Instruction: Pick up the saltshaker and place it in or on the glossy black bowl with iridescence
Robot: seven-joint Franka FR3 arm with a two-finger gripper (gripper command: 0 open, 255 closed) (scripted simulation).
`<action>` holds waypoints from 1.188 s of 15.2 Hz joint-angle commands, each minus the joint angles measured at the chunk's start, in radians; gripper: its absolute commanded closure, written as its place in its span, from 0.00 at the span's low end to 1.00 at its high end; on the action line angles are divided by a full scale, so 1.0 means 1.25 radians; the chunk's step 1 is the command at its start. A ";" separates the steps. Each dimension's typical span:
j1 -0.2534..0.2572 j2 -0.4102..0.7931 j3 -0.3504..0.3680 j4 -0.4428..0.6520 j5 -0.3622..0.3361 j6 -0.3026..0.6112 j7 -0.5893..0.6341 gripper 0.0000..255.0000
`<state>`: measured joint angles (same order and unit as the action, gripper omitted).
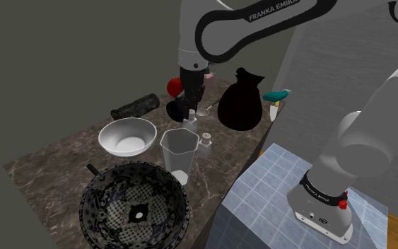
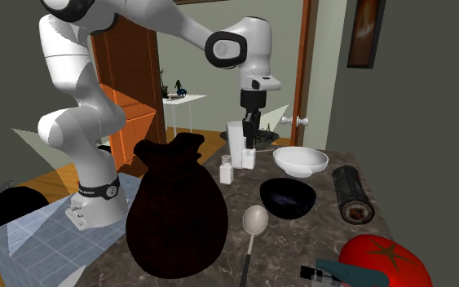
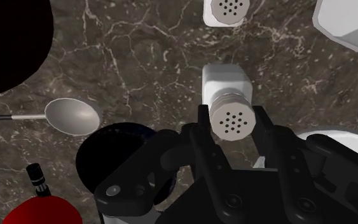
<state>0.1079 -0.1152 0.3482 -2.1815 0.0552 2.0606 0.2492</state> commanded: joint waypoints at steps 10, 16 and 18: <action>-0.002 -0.034 -0.007 0.088 0.008 -0.121 -0.007 1.00; -0.003 -0.043 -0.010 0.144 0.009 -0.185 -0.008 1.00; -0.003 -0.044 -0.011 0.164 0.009 -0.207 -0.008 1.00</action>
<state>0.1042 -0.1731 0.3353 -1.9903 0.0680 1.8141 0.2395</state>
